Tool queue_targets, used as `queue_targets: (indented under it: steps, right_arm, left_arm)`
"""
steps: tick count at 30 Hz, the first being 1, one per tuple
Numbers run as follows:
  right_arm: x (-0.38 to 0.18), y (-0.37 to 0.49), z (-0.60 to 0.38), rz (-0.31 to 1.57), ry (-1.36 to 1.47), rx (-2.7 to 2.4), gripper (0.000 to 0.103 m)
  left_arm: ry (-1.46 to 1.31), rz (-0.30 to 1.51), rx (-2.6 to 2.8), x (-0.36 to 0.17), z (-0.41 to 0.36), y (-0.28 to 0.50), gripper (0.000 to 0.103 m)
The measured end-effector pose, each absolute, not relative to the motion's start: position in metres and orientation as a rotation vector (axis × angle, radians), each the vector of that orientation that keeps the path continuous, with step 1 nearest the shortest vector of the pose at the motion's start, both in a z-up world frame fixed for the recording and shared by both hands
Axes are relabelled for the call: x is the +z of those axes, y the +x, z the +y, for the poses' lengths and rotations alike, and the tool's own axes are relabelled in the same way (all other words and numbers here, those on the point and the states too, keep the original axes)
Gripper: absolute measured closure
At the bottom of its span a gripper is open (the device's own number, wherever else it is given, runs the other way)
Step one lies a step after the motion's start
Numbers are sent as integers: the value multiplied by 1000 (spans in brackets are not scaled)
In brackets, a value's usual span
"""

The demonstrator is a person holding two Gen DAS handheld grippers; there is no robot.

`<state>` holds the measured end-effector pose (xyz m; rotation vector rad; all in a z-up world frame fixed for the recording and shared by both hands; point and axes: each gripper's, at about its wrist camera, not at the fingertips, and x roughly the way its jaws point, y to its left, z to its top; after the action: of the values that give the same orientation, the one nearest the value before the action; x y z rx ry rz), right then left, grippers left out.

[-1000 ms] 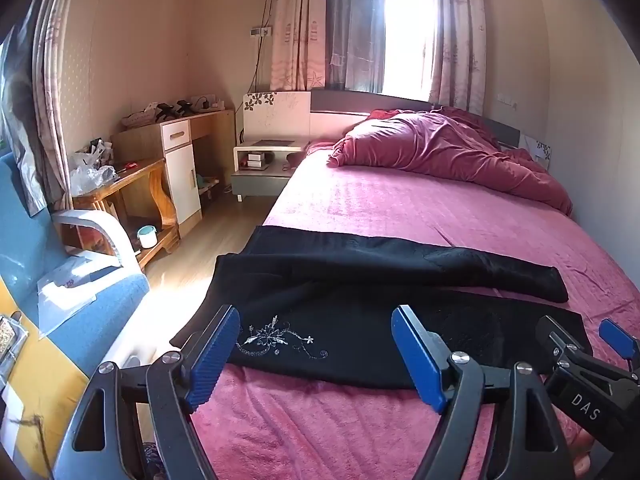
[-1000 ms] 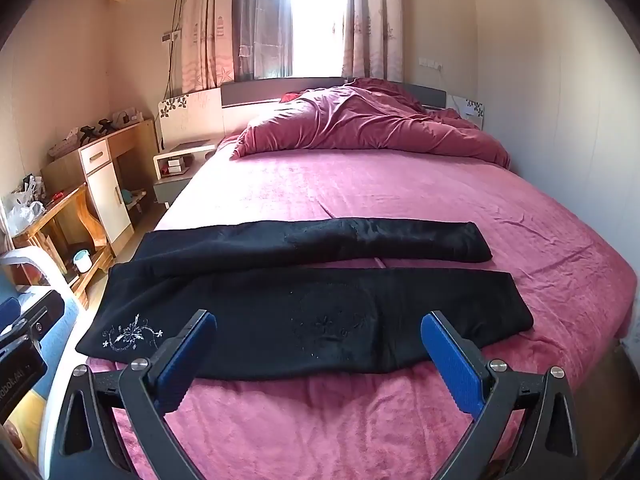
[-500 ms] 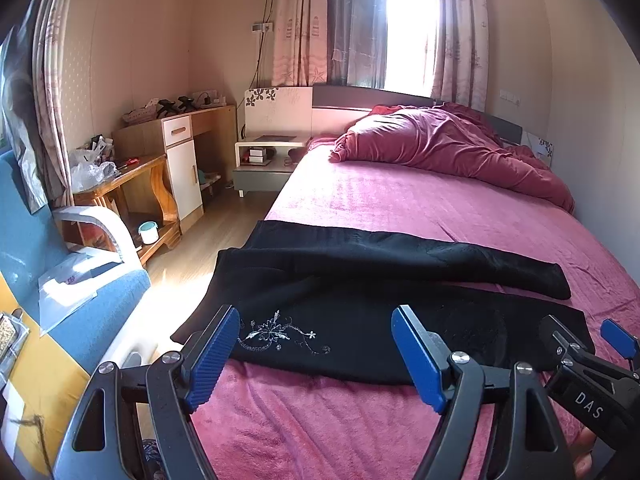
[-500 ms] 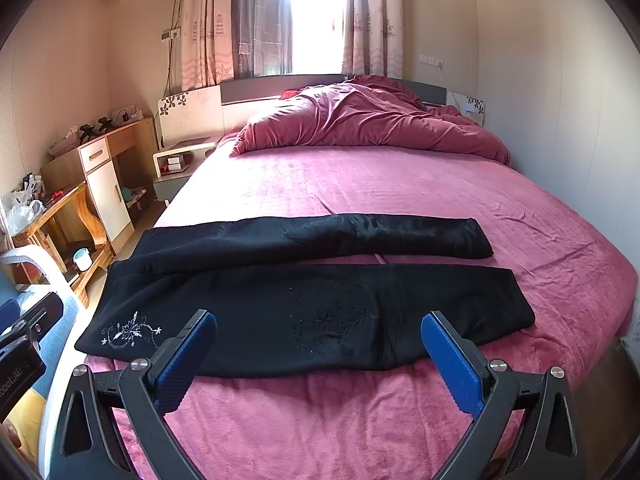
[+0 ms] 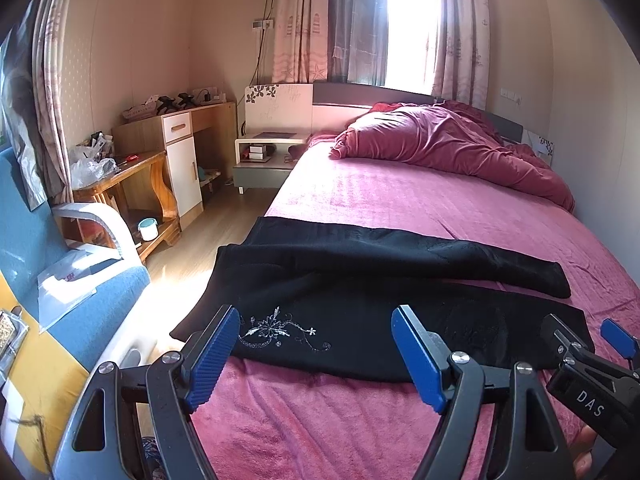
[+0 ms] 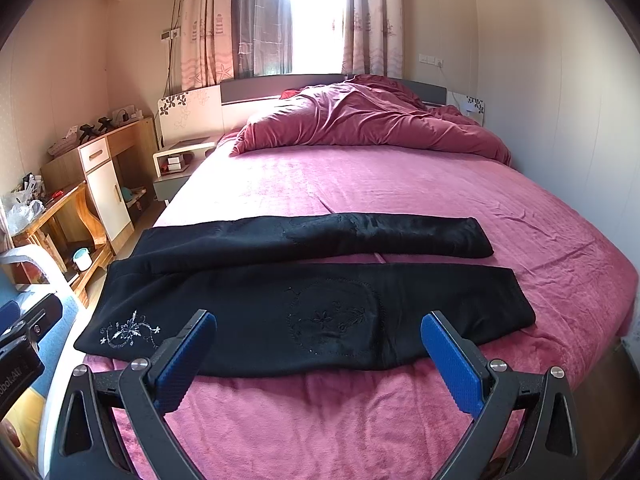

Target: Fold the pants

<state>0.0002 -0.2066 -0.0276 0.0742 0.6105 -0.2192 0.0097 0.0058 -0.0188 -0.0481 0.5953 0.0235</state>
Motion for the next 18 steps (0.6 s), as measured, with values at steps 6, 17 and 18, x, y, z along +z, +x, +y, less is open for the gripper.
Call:
queue_targets:
  steps: [6,17,18]
  right_arm:
    - [-28,1,-210,614,80,-224,0]
    - [-34,3,-210,628,78,-223,0]
    - [-35,3,-210,630,80,-222,0]
  left_arm:
    - [-43,601,20,-22,5,9,23]
    - [-45,611,20,-25,4,9,23]
    - [-44,614,19,-25,4,10,23]
